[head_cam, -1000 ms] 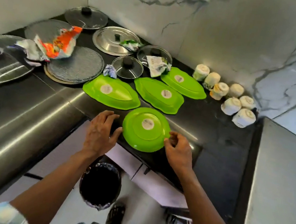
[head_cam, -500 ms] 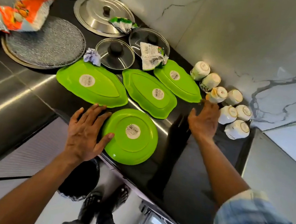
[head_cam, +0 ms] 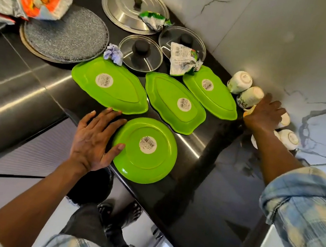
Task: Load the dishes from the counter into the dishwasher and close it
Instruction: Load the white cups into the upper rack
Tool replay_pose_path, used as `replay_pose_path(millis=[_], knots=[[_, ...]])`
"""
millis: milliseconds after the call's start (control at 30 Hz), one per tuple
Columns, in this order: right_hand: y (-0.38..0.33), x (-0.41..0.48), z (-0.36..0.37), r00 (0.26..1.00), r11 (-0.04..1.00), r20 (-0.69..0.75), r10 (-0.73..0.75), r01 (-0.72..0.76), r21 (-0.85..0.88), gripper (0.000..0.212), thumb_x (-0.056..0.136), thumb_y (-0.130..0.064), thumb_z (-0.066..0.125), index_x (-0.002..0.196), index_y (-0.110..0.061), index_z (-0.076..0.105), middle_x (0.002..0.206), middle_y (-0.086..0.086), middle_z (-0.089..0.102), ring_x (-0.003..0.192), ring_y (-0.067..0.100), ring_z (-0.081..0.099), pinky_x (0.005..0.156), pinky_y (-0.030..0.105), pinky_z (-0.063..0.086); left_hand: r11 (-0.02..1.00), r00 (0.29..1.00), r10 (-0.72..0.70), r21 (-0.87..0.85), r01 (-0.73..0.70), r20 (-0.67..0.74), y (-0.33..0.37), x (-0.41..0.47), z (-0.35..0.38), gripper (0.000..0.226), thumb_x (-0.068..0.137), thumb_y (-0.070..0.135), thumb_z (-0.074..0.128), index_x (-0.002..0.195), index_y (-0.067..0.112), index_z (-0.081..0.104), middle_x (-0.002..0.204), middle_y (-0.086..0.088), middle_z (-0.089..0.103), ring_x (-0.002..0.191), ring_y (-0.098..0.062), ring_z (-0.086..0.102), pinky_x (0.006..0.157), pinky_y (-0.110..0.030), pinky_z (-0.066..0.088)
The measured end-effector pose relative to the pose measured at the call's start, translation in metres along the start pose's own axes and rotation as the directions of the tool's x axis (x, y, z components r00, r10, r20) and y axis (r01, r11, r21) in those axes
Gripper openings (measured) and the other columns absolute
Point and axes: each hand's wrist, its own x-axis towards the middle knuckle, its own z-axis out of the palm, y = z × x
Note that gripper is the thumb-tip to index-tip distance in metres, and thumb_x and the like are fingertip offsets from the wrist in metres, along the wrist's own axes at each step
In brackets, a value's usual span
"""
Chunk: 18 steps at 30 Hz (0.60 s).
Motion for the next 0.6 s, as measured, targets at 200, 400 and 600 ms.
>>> replay_pose_path(millis=[200, 400, 600], knots=[[0.007, -0.026, -0.022, 0.959, 0.975, -0.175, -0.223, 0.223, -0.019, 0.066, 0.076, -0.013, 0.074, 0.134, -0.013, 0.044, 0.128, 0.026, 0.043, 0.111, 0.049, 0.048, 0.085, 0.055, 0.049, 1.000, 1.000, 0.001, 0.008, 0.000, -0.028, -0.001, 0.000, 0.002, 0.071, 0.095, 0.070, 0.035, 0.148, 0.026, 0.055, 0.159, 0.002, 0.047, 0.155, -0.023, 0.035, 0.124, -0.053, 0.024], [0.008, -0.129, -0.056, 0.887, 0.851, -0.453, -0.082, 0.299, 0.431, 0.048, 0.085, -0.035, 0.069, 0.127, -0.014, 0.057, 0.127, 0.021, 0.048, 0.117, 0.036, 0.050, 0.099, 0.042, 0.046, 0.999, 0.999, -0.037, -0.008, 0.037, 0.013, 0.004, 0.000, -0.005, 0.070, 0.095, 0.071, 0.032, 0.145, 0.028, 0.056, 0.158, 0.004, 0.048, 0.152, -0.022, 0.037, 0.123, -0.050, 0.023], [0.019, -0.299, -0.063, 0.915, 0.706, -0.368, 0.164, 0.151, 0.691, 0.050, 0.077, -0.036, 0.082, 0.119, -0.017, 0.062, 0.115, 0.002, 0.067, 0.105, 0.022, 0.063, 0.092, 0.032, 0.048, 0.990, 0.996, -0.038, -0.134, 0.048, 0.075, 0.006, 0.000, -0.019, 0.068, 0.096, 0.066, 0.039, 0.146, 0.023, 0.054, 0.156, -0.001, 0.049, 0.151, -0.025, 0.039, 0.124, -0.053, 0.021]])
